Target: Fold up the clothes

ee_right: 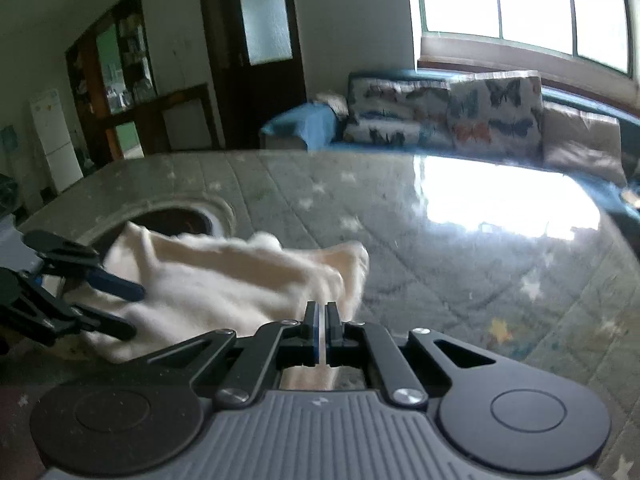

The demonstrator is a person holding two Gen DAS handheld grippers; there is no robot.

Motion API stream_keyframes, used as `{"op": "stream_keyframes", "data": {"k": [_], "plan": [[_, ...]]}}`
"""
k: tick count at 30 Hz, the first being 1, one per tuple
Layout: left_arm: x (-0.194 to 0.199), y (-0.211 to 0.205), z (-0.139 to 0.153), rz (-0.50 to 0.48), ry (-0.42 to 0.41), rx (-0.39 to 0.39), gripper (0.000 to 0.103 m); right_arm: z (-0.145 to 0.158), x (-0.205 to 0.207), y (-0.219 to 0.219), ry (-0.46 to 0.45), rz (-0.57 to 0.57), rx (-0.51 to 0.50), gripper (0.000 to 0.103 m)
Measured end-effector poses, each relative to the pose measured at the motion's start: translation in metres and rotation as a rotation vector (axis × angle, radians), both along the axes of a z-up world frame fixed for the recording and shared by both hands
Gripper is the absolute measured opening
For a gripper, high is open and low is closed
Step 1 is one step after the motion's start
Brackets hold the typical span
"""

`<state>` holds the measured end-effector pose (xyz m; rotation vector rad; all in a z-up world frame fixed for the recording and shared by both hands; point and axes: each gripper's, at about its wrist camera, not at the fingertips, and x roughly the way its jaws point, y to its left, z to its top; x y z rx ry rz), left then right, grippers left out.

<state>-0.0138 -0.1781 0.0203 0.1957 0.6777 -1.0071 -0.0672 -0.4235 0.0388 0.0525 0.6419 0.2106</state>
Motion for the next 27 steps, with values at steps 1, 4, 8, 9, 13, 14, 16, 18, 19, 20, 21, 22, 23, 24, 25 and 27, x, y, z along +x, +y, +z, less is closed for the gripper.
{"op": "stream_keyframes", "data": {"k": [1,4,8,9,13,14,16,18,19,20,21,22,23,24,25,27], "plan": [[0.000,0.000,0.000,0.000,0.000,0.000,0.049,0.002,-0.002,0.003,-0.008,0.020,0.006,0.002],[0.001,0.001,0.000,0.001,0.000,-0.002,0.049,0.003,-0.009,0.020,-0.003,0.109,0.012,0.002],[0.000,0.004,-0.001,0.009,0.001,-0.005,0.050,-0.012,-0.013,0.027,0.030,0.129,-0.027,0.002],[0.000,0.005,-0.002,0.009,0.001,-0.006,0.050,-0.017,-0.013,0.024,0.040,0.117,-0.034,0.002],[0.000,0.008,0.000,0.014,0.002,-0.005,0.051,-0.014,-0.016,0.015,0.035,0.091,-0.034,0.002],[0.001,0.009,0.001,0.018,0.006,-0.006,0.051,-0.010,-0.017,0.015,0.026,0.091,-0.043,0.002],[0.003,0.013,0.006,0.035,0.010,-0.026,0.052,-0.003,-0.015,0.012,0.007,0.093,-0.033,0.003],[0.007,0.018,0.011,0.056,0.013,-0.052,0.053,0.001,-0.007,0.013,-0.006,0.094,-0.028,0.004],[0.009,0.020,0.014,0.073,0.012,-0.062,0.053,0.003,-0.003,0.013,-0.012,0.095,-0.025,0.005],[0.012,0.022,0.015,0.093,0.009,-0.070,0.053,0.001,0.004,0.014,-0.011,0.098,-0.018,0.005],[0.015,0.024,0.016,0.113,0.008,-0.078,0.053,0.000,0.009,0.014,-0.006,0.101,-0.011,0.005],[0.018,0.027,0.016,0.133,0.012,-0.083,0.053,-0.003,0.018,0.016,0.001,0.101,-0.001,0.005],[0.022,0.029,0.016,0.154,0.017,-0.087,0.053,-0.007,0.022,0.016,0.008,0.097,-0.003,0.005],[0.026,0.031,0.015,0.173,0.022,-0.087,0.053,-0.010,0.027,0.016,0.014,0.094,-0.004,0.006],[0.030,0.033,0.013,0.193,0.026,-0.084,0.053,-0.013,0.031,0.016,0.021,0.089,-0.005,0.006],[0.039,0.038,0.009,0.227,0.043,-0.081,0.053,-0.021,0.038,0.011,0.046,0.073,0.006,0.005]]}}
